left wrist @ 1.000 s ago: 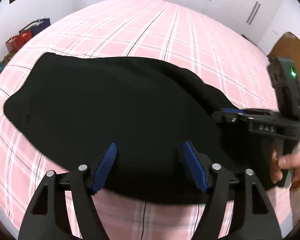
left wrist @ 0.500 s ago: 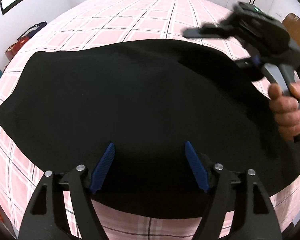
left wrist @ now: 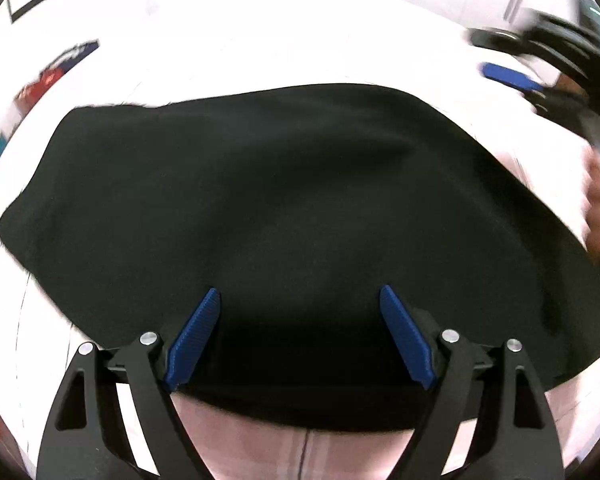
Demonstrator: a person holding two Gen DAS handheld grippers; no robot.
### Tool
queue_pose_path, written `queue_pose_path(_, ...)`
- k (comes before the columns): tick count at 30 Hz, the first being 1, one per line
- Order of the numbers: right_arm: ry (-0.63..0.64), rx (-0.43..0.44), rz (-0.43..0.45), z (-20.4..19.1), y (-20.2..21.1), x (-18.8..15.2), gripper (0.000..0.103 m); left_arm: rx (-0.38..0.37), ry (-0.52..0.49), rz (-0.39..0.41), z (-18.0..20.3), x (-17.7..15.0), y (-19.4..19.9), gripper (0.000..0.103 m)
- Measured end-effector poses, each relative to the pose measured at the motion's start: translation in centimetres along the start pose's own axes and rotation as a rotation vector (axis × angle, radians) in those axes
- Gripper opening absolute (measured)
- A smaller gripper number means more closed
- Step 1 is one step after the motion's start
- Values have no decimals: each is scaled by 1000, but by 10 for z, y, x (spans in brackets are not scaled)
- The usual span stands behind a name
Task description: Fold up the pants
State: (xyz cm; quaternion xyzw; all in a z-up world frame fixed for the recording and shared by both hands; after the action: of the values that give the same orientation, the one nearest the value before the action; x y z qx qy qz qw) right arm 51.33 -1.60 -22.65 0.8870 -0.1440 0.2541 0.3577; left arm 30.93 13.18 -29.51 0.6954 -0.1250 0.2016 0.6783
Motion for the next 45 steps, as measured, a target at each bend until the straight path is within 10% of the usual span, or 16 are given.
queue_pose_path(6, 279, -86, -284, -44, -4, -110, 44, 40, 229, 31, -93, 12, 30, 80)
queue_pose_path(10, 429, -24, -313, -102, -6, -165, 73, 58, 363, 16, -165, 18, 35, 80)
queue_pose_path(13, 547, -27, -334, -124, -23, -187, 74, 12, 440, -46, -197, 23, 17, 80)
queue_pose_path(16, 584, -142, -413, -113, -59, -212, 50, -27, 477, -131, -211, 21, -18, 56)
queue_pose_path(19, 470, -97, -388, -110, -51, -197, 4, -66, 491, -148, -202, 24, -12, 33)
queue_pose_path(22, 460, -24, -335, -141, -32, -192, 5, -56, 441, -100, -199, 38, 11, 28)
queue_pose_path(26, 469, -82, -481, -120, -57, -247, 12, 31, 367, -156, -205, 37, -9, 38)
queue_pose_path(34, 313, -93, -240, -118, 3, -185, 27, 364, 78, 96, -162, 48, 66, 67)
queue_pose_path(37, 120, -112, -179, -71, 7, -141, 27, 322, -16, 172, -114, 52, 90, 84)
queue_pose_path(41, -170, -67, -140, -10, 0, -89, 30, 199, -93, 125, -65, 39, 72, 82)
queue_pose_path(45, -207, -62, -190, 3, -27, -71, 30, 156, -186, -44, -39, 0, 23, 38)
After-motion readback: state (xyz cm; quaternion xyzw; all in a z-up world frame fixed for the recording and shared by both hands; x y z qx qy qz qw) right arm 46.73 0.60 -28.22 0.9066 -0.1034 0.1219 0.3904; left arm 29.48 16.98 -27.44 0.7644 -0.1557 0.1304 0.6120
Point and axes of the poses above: each gripper's, at about its wrist camera, not at the fingertips, and y roughly against the way its jaws point, z to its right, x to its top, the point moved 7 cm from there along -y, roughly the way its jaws point, and after that the axes turned 6 degrees about x, right-handed, at the moved point
